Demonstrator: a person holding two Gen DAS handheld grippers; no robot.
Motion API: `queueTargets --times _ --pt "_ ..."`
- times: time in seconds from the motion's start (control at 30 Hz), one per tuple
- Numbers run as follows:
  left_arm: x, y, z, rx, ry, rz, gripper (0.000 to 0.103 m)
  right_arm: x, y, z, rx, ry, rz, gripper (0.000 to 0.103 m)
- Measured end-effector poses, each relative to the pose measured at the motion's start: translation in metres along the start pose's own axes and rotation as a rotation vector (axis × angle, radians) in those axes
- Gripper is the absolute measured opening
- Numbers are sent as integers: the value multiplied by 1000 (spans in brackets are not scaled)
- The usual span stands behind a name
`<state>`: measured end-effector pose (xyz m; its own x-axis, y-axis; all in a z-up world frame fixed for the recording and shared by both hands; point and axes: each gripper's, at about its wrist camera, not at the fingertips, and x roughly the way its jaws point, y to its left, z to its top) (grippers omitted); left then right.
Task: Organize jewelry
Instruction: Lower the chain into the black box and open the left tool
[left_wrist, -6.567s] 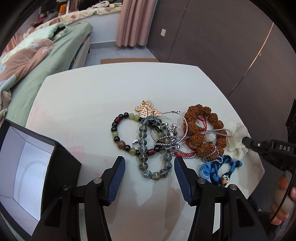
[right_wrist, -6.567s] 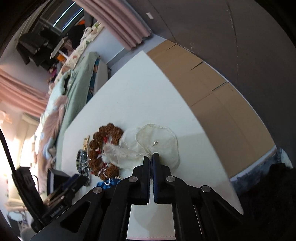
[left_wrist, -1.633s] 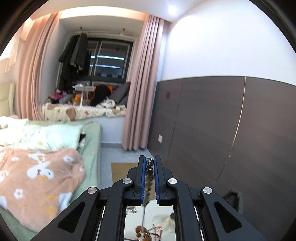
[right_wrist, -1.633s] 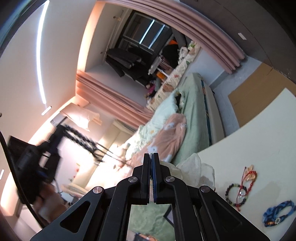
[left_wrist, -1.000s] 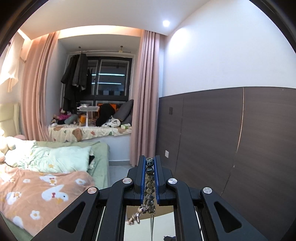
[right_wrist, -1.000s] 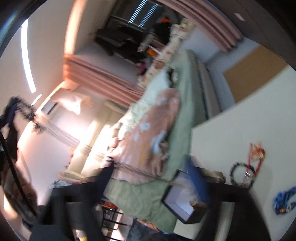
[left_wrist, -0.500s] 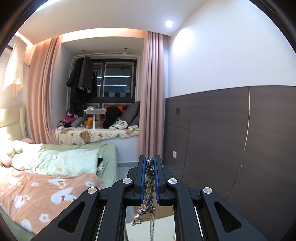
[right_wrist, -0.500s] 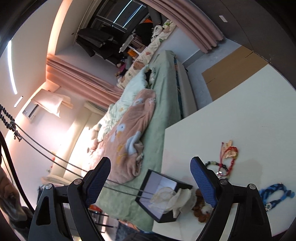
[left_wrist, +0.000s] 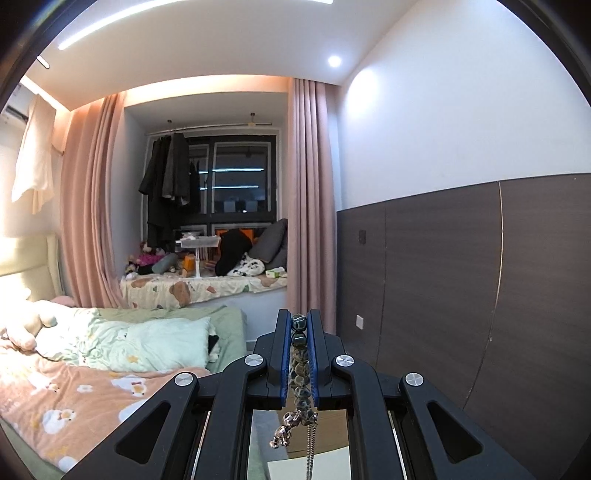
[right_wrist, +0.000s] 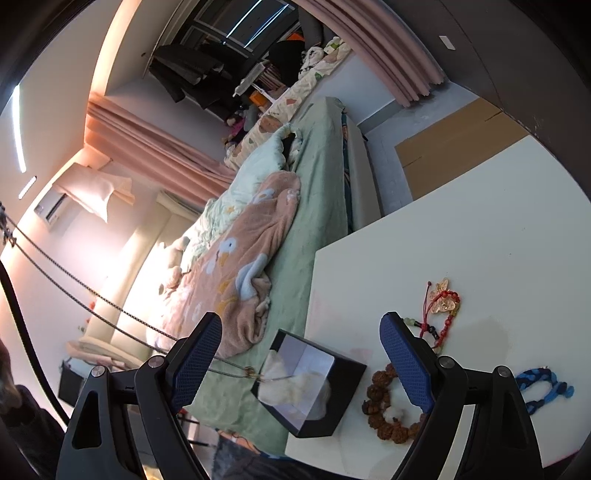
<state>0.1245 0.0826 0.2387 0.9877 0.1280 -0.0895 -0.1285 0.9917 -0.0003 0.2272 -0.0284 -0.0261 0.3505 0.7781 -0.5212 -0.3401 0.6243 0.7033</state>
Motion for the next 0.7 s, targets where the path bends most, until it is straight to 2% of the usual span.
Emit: queueTargets --times 0.13,0.4,0.7 --pt "3 0 -4 -15 37 -27 9 -1 -3 1 3 1 -8 88" --pt "26 -1 -45 -64 149 -54 9 -8 -4 1 -1 -2 -23 88" --pt "52 7 -111 -149 294 -54 9 -32 -28 4 13 -24 -82 88"
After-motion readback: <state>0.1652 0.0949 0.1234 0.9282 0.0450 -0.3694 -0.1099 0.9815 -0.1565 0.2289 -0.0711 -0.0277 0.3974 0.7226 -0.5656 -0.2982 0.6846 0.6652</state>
